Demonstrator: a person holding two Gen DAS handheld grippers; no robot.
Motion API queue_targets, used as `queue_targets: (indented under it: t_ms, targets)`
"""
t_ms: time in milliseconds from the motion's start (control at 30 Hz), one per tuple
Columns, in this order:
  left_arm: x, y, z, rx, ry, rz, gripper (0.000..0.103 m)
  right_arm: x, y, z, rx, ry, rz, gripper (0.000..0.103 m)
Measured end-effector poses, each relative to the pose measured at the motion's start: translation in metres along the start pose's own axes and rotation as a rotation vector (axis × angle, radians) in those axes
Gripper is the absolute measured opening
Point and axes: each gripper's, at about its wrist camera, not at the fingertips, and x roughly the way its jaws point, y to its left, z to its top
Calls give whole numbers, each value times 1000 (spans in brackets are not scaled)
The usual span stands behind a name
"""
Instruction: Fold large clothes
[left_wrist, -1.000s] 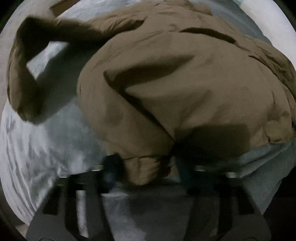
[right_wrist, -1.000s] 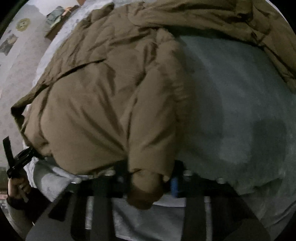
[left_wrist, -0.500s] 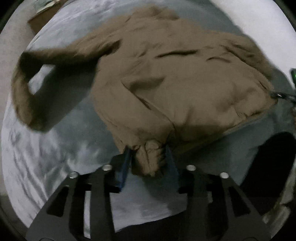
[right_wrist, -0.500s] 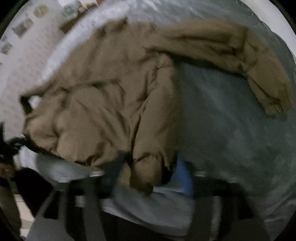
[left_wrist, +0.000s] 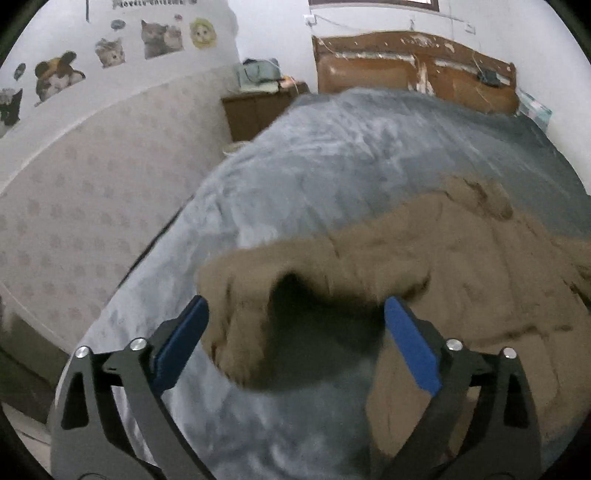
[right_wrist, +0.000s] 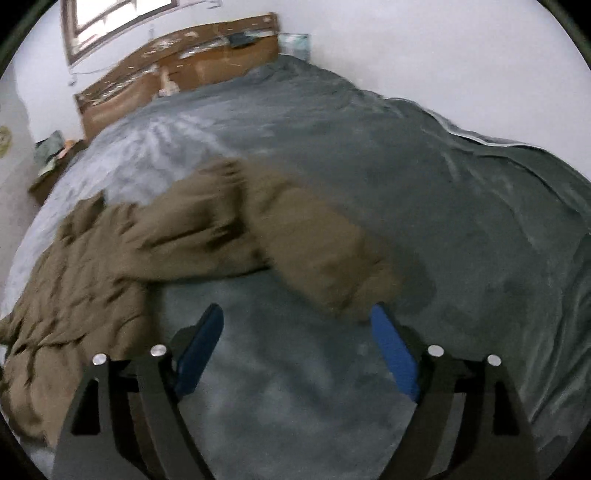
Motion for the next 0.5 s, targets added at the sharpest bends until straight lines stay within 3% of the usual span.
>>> queue_targets:
  t_ms: [133, 233, 333, 400, 433, 500]
  targets:
    - [26, -27, 11, 7, -2, 18, 97, 38, -25, 9, 42, 59, -25, 83]
    - [42, -48, 9, -13, -22, -23, 97, 57, -25, 8, 58, 80, -17, 83]
    - [50, -62, 2, -26, -97, -31, 97, 71, -18, 7, 32, 73, -28, 76]
    - [49, -68, -3, -22, -156, 9, 97, 76, -10, 4, 0, 79, -83, 23]
    - [47, -70, -5, -24, -187, 10, 97, 76, -8, 4, -1, 74, -83, 15]
    - [46, -71, -8, -37, -218, 4, 97, 68, 0, 8, -9, 35, -70, 9]
